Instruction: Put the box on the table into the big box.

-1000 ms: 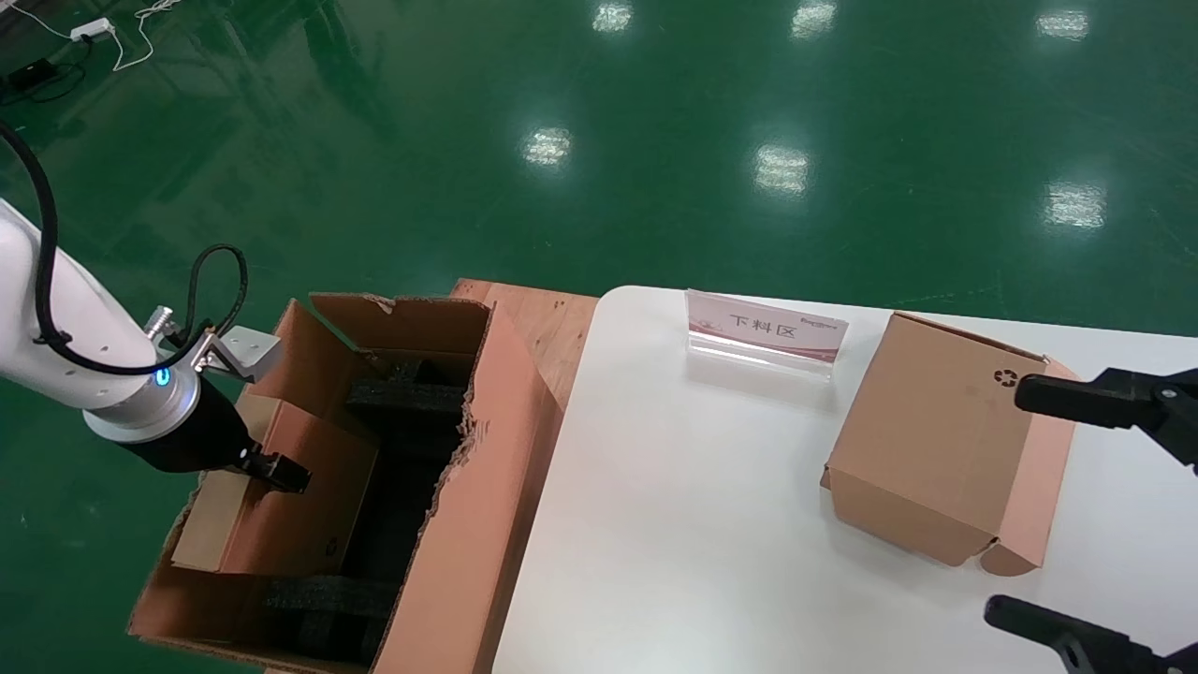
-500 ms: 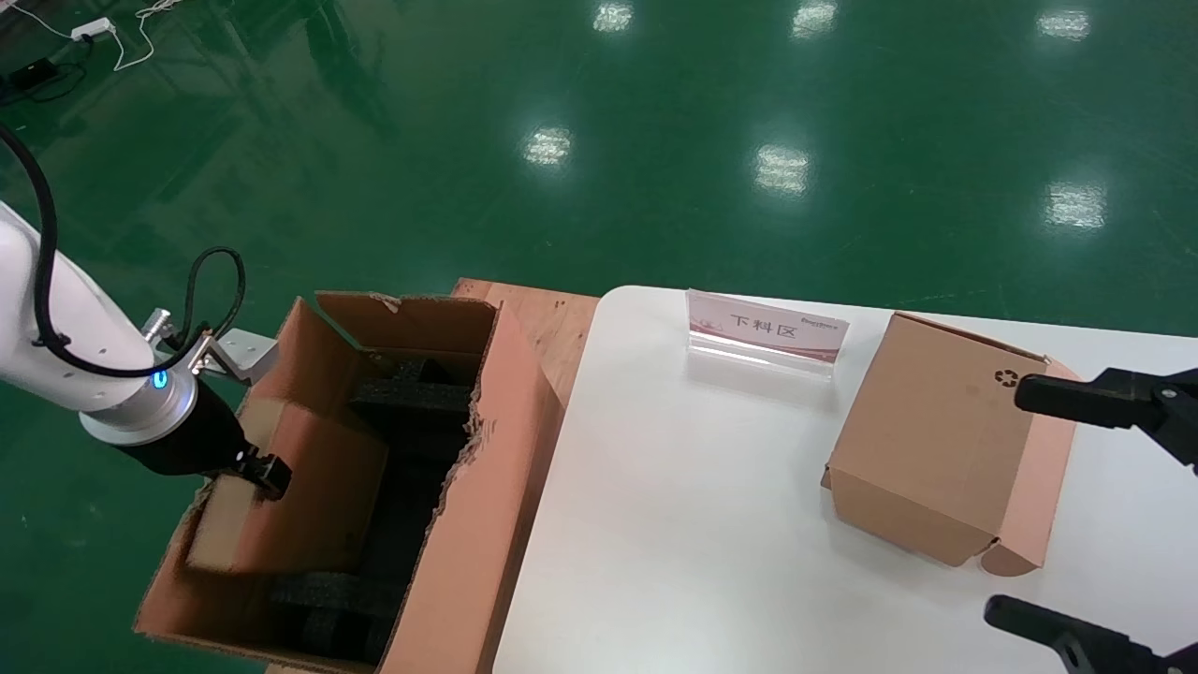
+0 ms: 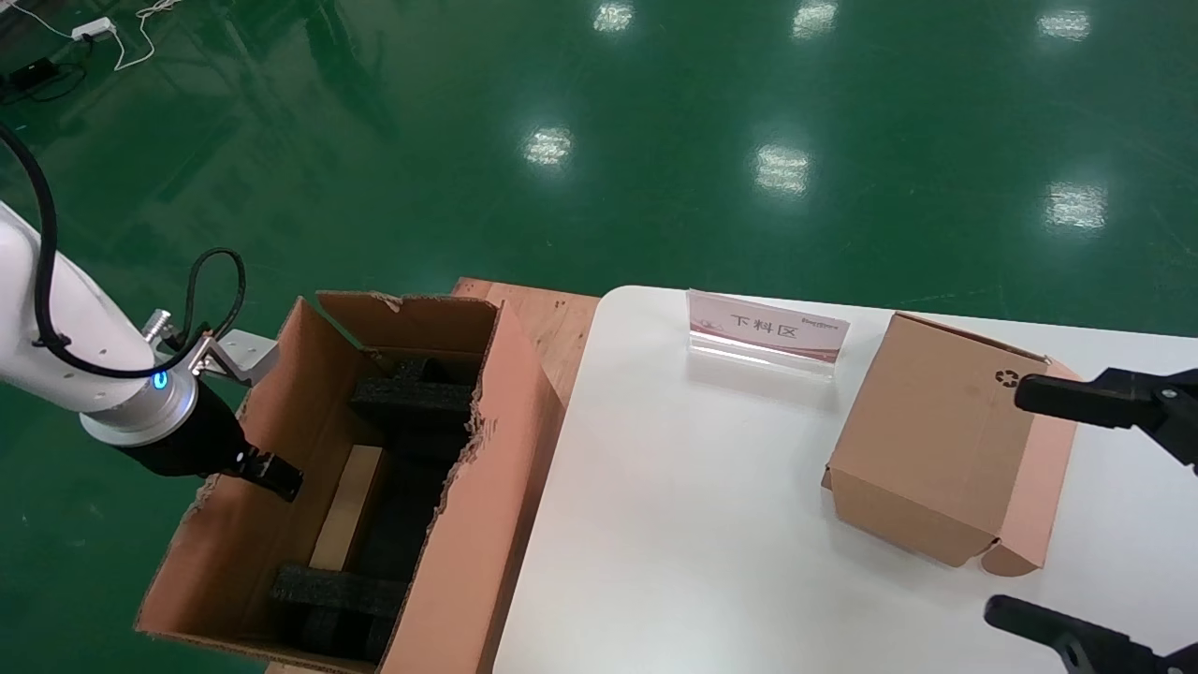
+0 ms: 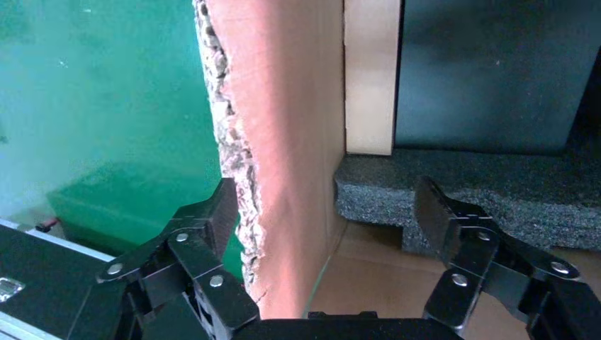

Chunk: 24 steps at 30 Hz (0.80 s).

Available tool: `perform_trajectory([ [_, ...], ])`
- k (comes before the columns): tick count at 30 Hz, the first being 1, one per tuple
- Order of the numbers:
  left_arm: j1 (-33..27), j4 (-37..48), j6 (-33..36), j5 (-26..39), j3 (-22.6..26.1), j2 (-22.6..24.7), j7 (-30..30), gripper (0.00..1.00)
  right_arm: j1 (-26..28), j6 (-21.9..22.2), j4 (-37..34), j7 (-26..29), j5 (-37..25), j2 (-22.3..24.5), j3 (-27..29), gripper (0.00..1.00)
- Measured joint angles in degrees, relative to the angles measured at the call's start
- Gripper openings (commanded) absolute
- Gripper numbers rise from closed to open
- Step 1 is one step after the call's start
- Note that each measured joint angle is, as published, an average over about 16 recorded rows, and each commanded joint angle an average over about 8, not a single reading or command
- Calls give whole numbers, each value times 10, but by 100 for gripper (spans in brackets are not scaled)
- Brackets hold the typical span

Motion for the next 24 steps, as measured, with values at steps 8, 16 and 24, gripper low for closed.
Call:
perform_trajectory([
  [8, -12, -18, -12, -9, -19, -8, 40, 100, 0, 0, 0, 0, 0, 0, 0, 100],
  [16, -33, -57, -39, -34, -60, -43, 143, 100, 0, 0, 0, 0, 0, 0, 0, 100],
  [24, -43, -92, -65, -91, -121, -102, 317, 100, 0, 0, 0, 0, 0, 0, 0, 100],
])
